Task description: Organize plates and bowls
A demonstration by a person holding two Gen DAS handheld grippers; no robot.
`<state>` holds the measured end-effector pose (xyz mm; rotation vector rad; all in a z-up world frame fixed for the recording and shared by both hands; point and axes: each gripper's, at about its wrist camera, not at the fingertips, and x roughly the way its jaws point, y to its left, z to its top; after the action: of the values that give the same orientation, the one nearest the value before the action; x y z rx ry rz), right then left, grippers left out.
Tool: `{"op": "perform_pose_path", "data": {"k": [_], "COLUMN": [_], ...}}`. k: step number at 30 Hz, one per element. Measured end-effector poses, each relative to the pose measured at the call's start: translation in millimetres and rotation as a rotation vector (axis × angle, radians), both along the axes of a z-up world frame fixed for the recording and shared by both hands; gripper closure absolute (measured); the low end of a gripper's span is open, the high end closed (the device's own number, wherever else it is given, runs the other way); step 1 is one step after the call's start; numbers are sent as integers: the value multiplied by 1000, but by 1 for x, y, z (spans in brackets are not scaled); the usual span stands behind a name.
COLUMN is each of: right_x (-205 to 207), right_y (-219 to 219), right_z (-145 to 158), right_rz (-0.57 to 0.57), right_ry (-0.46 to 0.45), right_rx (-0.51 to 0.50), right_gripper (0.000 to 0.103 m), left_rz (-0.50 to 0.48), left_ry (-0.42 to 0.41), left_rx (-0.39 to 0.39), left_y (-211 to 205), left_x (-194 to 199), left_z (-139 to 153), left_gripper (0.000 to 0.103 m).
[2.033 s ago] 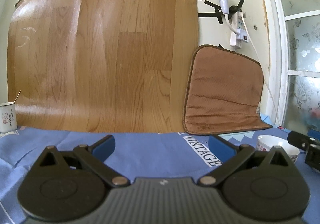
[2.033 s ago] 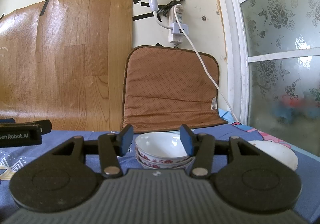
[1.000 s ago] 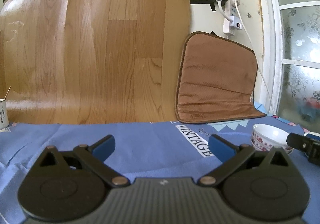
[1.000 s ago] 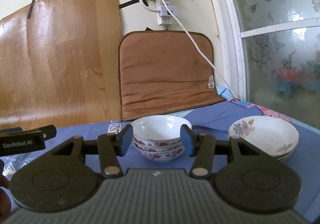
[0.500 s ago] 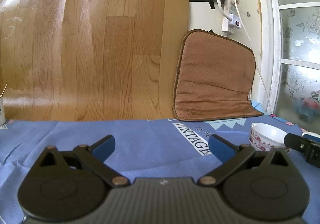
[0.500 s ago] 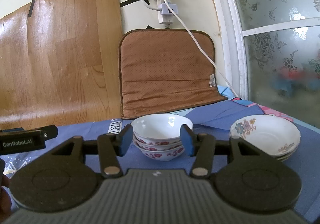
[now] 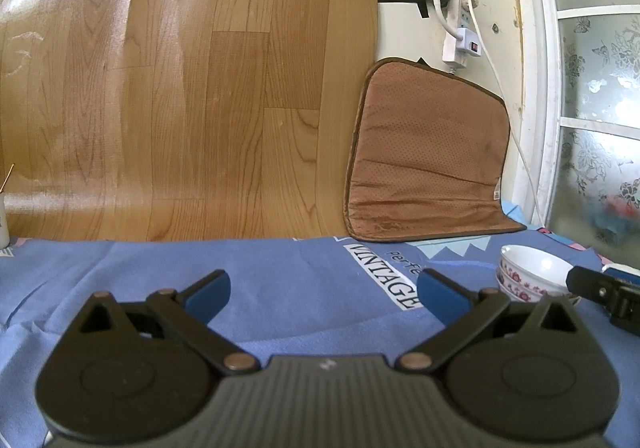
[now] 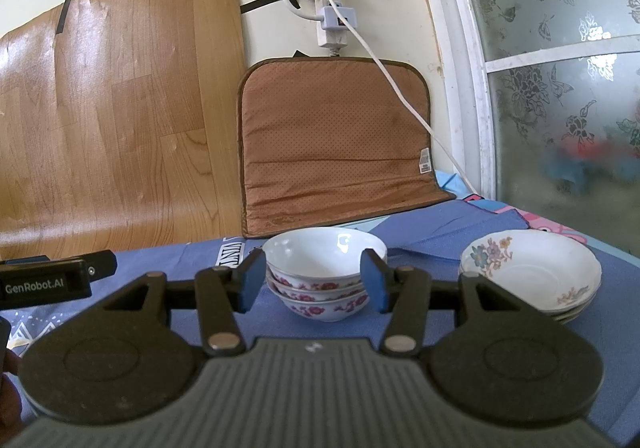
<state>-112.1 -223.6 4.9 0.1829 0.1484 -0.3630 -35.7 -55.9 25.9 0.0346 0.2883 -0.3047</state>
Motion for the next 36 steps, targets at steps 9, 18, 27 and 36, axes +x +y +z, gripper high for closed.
{"op": "perform_pose_path", "data": {"k": [9, 18, 27, 36], "right_x": [0, 0, -1, -1], "right_y": [0, 0, 0, 0], "right_z": [0, 0, 0, 0], "right_rz": [0, 0, 0, 0], "right_ry": [0, 0, 0, 0], "right_rx": [0, 0, 0, 0], "right_gripper": [48, 48, 48, 48], "left_rz": [0, 0, -1, 9], "left_ry": [1, 1, 1, -7], "left_rx": [0, 0, 0, 4], "left_y": [0, -1, -1, -3], "left_x": [0, 0, 0, -2], "left_z": [0, 0, 0, 2], "left_gripper": [0, 0, 0, 0]}}
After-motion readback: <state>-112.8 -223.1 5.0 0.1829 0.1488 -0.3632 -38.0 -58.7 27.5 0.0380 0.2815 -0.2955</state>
